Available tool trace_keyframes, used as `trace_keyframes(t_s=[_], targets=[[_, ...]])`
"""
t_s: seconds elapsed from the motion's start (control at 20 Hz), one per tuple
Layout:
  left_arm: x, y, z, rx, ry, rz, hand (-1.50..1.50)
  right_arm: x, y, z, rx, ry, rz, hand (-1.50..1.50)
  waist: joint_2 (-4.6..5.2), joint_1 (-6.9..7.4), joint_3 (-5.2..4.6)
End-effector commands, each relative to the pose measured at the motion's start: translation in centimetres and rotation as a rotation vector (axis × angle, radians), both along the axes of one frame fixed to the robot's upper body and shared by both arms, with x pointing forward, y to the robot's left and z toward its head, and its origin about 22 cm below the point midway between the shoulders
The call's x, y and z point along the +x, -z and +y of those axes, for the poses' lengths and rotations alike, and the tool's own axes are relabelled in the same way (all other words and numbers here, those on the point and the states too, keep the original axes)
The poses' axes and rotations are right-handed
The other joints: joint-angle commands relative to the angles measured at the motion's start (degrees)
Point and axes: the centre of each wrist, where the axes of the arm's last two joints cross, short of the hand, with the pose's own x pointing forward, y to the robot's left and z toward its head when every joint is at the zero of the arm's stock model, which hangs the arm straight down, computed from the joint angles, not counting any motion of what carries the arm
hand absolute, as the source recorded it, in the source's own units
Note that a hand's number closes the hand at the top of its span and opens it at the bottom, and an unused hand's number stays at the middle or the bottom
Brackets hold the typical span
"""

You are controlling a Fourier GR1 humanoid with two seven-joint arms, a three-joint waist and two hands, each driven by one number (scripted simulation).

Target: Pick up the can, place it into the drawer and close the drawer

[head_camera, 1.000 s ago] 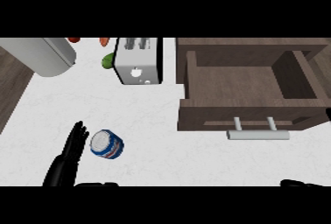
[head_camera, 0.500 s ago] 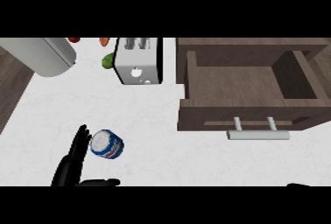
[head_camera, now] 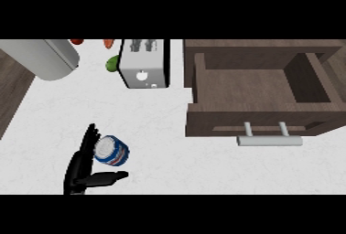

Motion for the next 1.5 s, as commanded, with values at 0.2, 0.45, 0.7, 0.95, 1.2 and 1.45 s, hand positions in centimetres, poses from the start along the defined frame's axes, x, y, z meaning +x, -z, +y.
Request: trace_keyframes(t_s=[0.2, 0.45, 0.7, 0.95, 1.2, 1.45], targets=[[2.0, 2.1, 1.7, -0.019, 0.017, -0.017, -1.5, 1.0, -1.9, -0.6, -0.003, 0.008, -0.004, -1.5, 0.05, -0.01, -0.02], [4.1, 1.2, -0.4, -0.002, 0.029, -0.02, -1.5, -1.3, -1.6, 0.1, -0.011, 0.007, -0.002, -1.5, -0.03, -0.12, 0.01], [4.6, 3.0, -1.8, -0.029, 0.16, 0.005, -1.5, 2.0, -0.5, 1.1, -0.016, -0.009, -0.024, -1.5, 0.11, -0.02, -0.02], [5.6, 1.5, -1.0, -0.117, 0.213, -0.025, 1.5, 0.1, -1.8, -0.1, -0.005, 0.01, -0.021, -1.5, -0.07, 0.06, 0.02], [6.6, 2.9, -3.7, -0.14, 0.249, -0.05, 1.5, 0.5, 0.0, 0.5, -0.013, 0.019, -0.026, -1.5, 0.07, -0.24, -0.01], [7.0, 1.2, -4.0, -0.153, 0.29, -0.101, 1.5, -0.2, -1.7, 0.1, -0.008, 0.043, -0.03, -1.5, -0.03, -0.01, 0.01]])
